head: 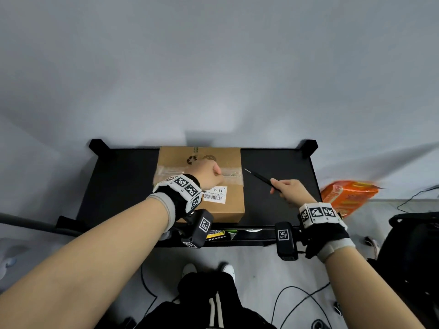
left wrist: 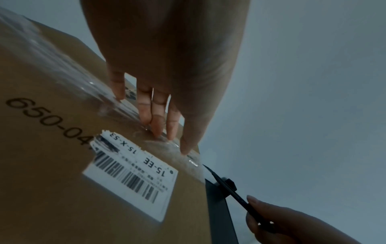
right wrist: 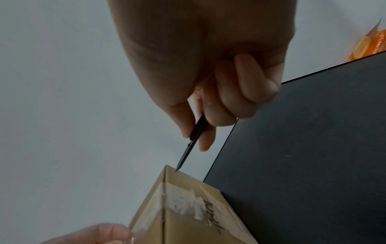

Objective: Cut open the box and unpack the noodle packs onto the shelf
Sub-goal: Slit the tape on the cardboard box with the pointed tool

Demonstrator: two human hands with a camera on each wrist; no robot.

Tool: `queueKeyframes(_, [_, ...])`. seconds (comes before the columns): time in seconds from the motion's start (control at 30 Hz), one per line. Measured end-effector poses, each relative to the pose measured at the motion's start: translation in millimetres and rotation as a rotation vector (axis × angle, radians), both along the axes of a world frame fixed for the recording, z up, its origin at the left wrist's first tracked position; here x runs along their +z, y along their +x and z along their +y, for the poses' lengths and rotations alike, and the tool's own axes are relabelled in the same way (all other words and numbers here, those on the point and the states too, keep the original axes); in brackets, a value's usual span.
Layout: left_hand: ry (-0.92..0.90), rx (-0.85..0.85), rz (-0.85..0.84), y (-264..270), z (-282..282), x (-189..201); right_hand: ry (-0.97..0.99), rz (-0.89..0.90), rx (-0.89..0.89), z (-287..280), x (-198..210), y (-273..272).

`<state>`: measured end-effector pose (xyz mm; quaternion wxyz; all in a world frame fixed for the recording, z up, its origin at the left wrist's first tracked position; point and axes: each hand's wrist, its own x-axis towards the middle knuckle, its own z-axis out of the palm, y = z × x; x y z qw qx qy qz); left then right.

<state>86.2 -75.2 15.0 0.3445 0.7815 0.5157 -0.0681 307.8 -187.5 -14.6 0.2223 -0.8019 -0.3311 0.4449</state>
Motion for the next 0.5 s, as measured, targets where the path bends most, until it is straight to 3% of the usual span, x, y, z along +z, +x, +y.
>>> queueKeyframes(0.27, [0.049,-0.101,0.196,1.0,2.0,-12.0,0.05,-0.037,0.02,4.0,2.7,-4.9])
queueKeyframes(0.5, [0.068,-0.084,0.215,3.1,1.2,-15.3,0.071,-0.103,0.025,12.1,-2.4,-2.2])
